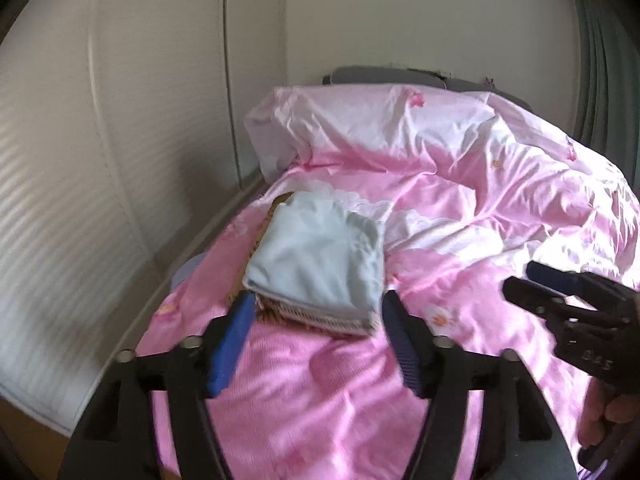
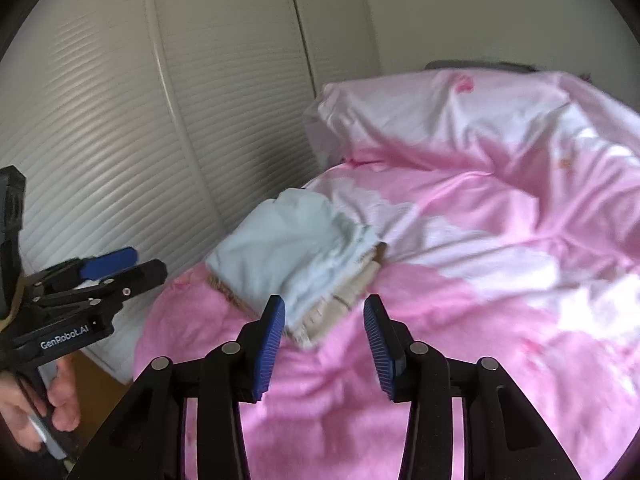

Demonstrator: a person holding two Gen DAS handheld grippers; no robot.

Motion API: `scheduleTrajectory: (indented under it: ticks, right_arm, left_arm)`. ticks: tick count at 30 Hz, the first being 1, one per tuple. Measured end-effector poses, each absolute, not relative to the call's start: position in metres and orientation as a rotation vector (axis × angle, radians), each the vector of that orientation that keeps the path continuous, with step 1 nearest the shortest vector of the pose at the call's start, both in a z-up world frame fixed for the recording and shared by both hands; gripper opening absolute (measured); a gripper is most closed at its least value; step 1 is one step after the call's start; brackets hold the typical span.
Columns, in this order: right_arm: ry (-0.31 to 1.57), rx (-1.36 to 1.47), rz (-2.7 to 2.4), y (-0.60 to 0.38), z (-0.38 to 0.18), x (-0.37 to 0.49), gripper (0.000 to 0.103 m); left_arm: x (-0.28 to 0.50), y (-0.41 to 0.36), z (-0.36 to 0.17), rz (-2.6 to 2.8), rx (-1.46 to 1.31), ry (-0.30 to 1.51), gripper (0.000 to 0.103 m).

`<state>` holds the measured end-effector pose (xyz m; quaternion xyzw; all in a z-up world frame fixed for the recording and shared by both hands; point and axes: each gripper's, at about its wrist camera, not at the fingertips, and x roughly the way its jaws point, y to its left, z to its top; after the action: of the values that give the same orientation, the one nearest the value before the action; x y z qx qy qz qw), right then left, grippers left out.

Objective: Fold small clothes

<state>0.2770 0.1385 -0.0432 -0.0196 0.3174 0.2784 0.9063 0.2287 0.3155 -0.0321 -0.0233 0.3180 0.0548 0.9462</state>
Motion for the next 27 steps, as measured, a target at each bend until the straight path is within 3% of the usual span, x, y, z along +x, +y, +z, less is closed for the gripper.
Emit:
scheduleTrajectory:
  ticks: [3, 7, 11, 19, 22, 27]
  right_arm:
    - [0.604, -0.047, 0.519, 0.099, -0.026, 0.234, 0.061]
    - [0.540, -0.053, 0.416, 0.042, -0.002, 0.179, 0.067]
    - [0.479, -0.041, 0.291, -0.025, 0.019, 0.123, 0.082]
    - [0.447, -0.003, 0.063, -0.152, 0.033, 0.034, 0.085]
    - [0.444, 0.018, -0.014, -0.190, 0.032, 0.006, 0.092]
    - [0.446, 0.048, -0.089, -0.230, 0.030, -0.032, 0.093]
  left_arm:
    - [0.191, 0.280, -0.023, 0.102, -0.038, 0.623, 0.075]
    - [0.150, 0.228, -0.014, 0.046, -0.044, 0.612, 0.077]
    - [0.112, 0.170, -0.005, -0.018, -0.023, 0.590, 0.088]
    - [0.050, 0.061, 0.011, -0.167, 0.041, 0.547, 0.102]
    - [0.035, 0.035, 0.011, -0.197, 0.042, 0.551, 0.103]
    - [0.010, 0.013, 0.014, -0.211, 0.035, 0.551, 0.103]
